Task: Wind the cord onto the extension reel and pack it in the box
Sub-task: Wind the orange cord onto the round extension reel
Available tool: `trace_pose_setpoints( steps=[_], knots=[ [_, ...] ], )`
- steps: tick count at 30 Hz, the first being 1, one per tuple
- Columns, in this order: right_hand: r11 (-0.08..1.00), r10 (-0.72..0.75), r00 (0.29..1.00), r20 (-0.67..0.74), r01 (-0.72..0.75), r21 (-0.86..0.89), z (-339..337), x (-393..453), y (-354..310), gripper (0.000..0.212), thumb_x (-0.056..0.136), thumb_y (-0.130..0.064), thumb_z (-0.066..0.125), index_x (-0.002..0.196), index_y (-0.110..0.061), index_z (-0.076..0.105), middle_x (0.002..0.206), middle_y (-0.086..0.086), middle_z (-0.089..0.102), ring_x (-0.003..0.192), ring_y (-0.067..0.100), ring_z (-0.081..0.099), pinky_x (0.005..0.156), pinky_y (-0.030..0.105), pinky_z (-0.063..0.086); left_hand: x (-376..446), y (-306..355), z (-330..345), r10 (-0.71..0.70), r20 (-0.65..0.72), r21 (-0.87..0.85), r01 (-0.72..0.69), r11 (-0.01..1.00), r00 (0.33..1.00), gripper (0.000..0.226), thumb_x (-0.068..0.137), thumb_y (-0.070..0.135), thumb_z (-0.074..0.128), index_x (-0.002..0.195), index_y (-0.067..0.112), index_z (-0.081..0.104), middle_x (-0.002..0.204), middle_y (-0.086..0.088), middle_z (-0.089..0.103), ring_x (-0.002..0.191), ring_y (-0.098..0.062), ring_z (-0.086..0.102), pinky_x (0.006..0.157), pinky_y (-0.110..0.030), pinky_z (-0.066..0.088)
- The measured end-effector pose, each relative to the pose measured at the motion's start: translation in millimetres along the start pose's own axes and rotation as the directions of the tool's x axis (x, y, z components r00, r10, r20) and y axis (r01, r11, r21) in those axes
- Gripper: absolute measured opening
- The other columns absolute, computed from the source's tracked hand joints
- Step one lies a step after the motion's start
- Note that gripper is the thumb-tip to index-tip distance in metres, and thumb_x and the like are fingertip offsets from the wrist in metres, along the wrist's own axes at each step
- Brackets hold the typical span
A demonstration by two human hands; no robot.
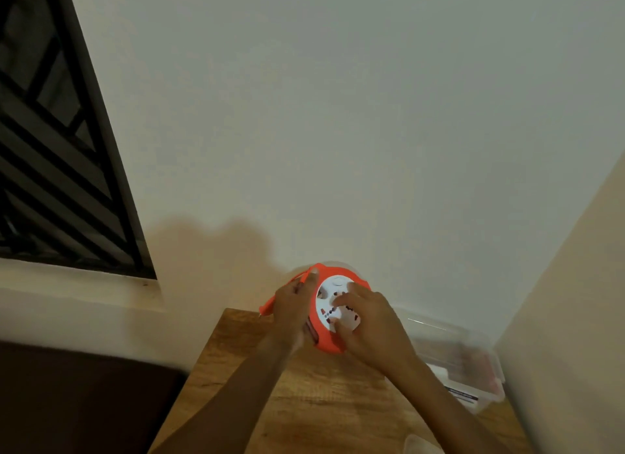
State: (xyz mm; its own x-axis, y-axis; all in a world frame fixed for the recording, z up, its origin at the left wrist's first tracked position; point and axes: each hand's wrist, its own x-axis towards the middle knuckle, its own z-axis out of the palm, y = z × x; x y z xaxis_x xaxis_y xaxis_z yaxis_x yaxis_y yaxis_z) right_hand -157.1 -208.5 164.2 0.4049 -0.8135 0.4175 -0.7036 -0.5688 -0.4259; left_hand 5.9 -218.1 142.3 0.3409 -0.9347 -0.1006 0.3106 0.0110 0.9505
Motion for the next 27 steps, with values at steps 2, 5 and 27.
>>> trace_pose_setpoints(
  steps=[2, 5, 27],
  knots=[
    [0.949, -0.229, 0.967, 0.109, 0.247, -0.196, -7, -10, 5, 0.035, 0.084, -0.03, 0.066, 0.119, -0.032, 0.066, 0.143, 0.006, 0.052, 0.121, 0.028, 0.053, 0.091, 0.043, 0.052, 3, 6, -10, 0.017, 0.081, 0.068, -0.023, 0.997, 0.997, 0.032, 0.1, 0.041, 0.065, 0.11, 0.012, 0.076, 0.1, -0.011, 0.083, 0.086, -0.03, 0.081, 0.068, -0.041, 0.067],
    [0.845, -0.408, 0.894, 0.186, 0.447, -0.293, -22, -8, 12, 0.036, 0.08, -0.024, 0.077, 0.115, -0.027, 0.07, 0.141, 0.016, 0.054, 0.116, 0.034, 0.06, 0.081, 0.044, 0.059, 4, 15, -18, -0.011, 0.188, 0.113, -0.011, 0.994, 0.982, 0.039, 0.095, 0.042, 0.069, 0.115, 0.01, 0.075, 0.105, -0.013, 0.082, 0.091, -0.033, 0.081, 0.075, -0.044, 0.066],
    [0.859, -0.302, 0.951, 0.061, 0.299, -0.416, -26, 19, -7, 0.071, 0.065, -0.059, 0.067, 0.118, -0.017, 0.045, 0.08, -0.001, 0.071, 0.07, 0.024, 0.066, 0.067, 0.034, 0.049, -31, 10, 12, 0.038, 0.183, 0.025, -0.043, 0.999, 0.982, 0.028, 0.092, 0.042, 0.07, 0.098, 0.017, 0.083, 0.104, -0.014, 0.082, 0.089, -0.028, 0.08, 0.072, -0.035, 0.065]
  ],
)
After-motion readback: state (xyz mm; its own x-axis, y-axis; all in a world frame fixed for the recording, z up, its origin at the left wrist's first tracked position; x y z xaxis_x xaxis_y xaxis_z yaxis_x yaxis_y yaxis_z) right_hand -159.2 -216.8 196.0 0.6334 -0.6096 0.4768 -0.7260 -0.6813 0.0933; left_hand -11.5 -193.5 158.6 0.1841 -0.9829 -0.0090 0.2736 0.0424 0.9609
